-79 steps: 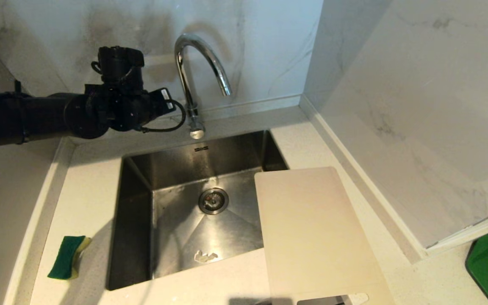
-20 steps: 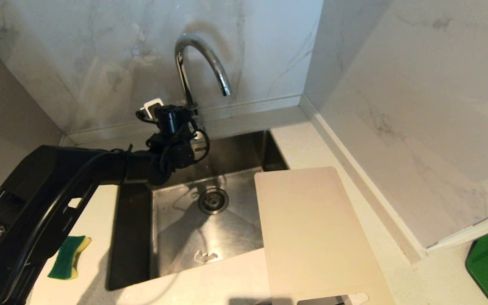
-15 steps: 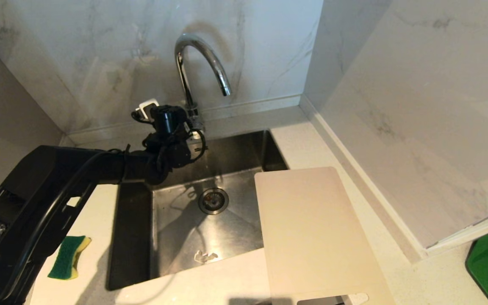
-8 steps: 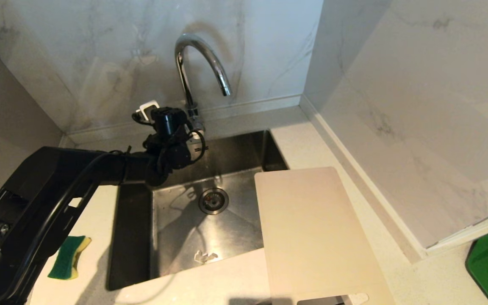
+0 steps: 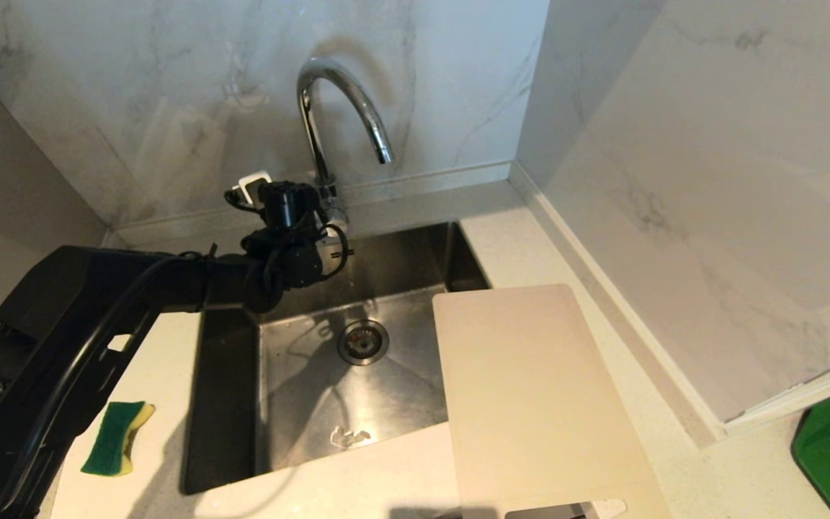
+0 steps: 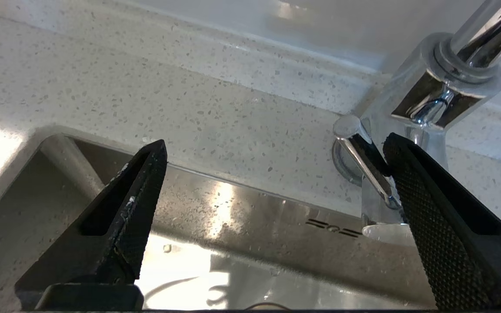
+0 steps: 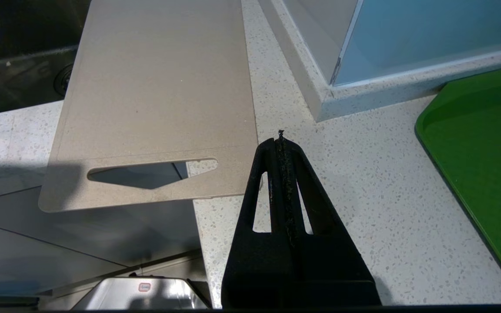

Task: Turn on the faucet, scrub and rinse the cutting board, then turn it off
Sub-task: Turn on the tap

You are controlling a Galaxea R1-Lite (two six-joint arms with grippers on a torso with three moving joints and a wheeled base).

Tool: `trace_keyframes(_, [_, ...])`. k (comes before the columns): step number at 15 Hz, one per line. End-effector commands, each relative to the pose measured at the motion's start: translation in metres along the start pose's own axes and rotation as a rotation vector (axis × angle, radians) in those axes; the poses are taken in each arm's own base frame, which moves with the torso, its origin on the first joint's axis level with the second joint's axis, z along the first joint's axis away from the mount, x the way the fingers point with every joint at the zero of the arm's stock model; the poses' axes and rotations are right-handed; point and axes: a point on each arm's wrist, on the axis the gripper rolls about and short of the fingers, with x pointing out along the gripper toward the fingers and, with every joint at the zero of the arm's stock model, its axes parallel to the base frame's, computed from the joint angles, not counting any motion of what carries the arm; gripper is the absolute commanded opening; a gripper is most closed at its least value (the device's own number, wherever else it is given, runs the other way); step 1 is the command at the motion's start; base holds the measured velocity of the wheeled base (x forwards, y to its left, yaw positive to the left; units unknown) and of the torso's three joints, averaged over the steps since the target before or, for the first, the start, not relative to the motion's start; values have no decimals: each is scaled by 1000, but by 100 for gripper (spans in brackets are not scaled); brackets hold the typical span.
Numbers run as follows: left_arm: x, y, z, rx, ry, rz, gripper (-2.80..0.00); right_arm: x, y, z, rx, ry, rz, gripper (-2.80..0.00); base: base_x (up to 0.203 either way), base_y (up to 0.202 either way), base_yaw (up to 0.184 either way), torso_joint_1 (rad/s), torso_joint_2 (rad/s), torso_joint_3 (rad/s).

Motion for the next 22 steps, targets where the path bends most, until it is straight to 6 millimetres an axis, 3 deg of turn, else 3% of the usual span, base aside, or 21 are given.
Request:
trace_keyframes(1, [-2,0,4,-11,3,7,0,0,0,0,0,0,0,-280,0,0,0,0,0,0])
trace_keyframes(10, [-17,5,8,-15,154,-15,0,0,0,0,0,0,0,-280,0,0,0,0,0,0])
trace_keyframes(18, [-23,4,16,-38,183,-41,0,0,0,0,0,0,0,-280,0,0,0,0,0,0])
trace_keyframes(22, [-34,0,51,-90,163,-119,0,0,0,0,0,0,0,-280,0,0,0,0,0,0])
